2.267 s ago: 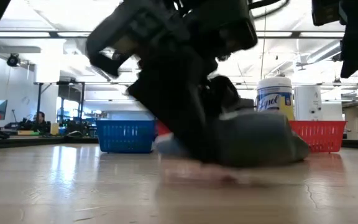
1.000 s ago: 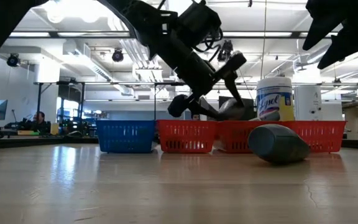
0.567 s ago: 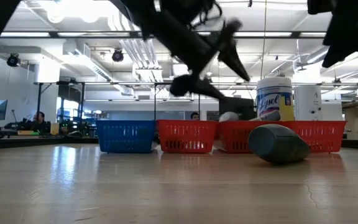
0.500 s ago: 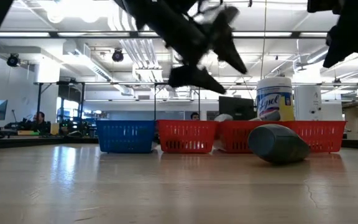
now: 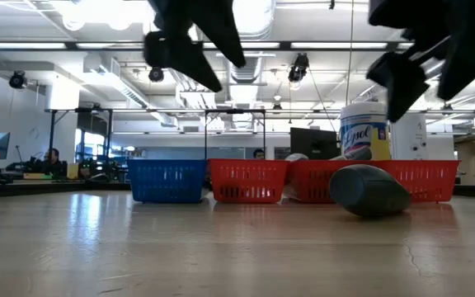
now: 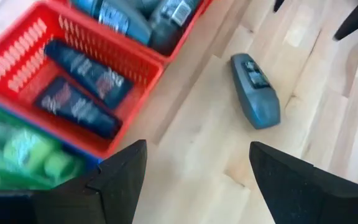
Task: Pick & Place Travel size toiletries
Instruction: Put the gray deodorant into the middle red bin
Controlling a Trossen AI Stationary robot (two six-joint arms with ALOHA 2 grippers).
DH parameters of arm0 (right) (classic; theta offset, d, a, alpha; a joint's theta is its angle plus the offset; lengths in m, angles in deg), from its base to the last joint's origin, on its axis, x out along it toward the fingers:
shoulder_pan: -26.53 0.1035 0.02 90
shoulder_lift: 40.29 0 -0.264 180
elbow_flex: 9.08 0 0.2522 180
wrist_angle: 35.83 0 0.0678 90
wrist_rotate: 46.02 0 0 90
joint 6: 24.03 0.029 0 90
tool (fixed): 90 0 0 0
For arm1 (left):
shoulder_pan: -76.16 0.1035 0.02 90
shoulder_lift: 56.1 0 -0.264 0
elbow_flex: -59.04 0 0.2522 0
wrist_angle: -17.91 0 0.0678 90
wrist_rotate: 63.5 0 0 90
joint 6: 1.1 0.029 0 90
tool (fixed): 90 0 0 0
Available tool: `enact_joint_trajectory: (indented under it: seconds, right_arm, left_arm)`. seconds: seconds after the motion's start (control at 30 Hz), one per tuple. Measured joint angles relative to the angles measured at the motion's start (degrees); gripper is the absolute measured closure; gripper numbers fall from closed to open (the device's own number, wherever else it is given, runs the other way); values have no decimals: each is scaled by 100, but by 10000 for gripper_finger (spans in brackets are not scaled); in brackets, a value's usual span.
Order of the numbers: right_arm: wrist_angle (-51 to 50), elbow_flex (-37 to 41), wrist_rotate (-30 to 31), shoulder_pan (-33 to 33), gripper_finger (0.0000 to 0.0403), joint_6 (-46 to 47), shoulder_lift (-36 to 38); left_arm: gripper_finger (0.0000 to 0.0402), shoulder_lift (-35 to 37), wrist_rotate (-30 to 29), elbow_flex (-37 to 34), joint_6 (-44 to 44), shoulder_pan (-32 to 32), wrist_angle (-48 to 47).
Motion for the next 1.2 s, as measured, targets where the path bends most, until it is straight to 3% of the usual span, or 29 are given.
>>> enact_joint_trajectory:
  seconds: [0.37,0.67,0.8,1.03,1.2]
  right_arm:
    - [1173,-2,-679,-226,92,-2055,-922]
    - [1687,-2,-889,-476,74,-2597,-1657]
    - [1776,-4,-1336,-611,75,-2504,-1952]
    - [1883,-22,-1640,-762,138,-2051,-2290]
    - [1522,-73,-1481,-841,197,-1697,-1966]
  left_arm:
    - [115,534,-729,-760,-1805,-842,56]
    - [115,549,-1208,-830,-2288,-1149,165]
    - [115,553,-1280,-830,-2267,-1142,174]
    - [115,555,-1480,-830,-2200,-1143,172]
    - [115,617,-1645,-830,-2166,-1139,156]
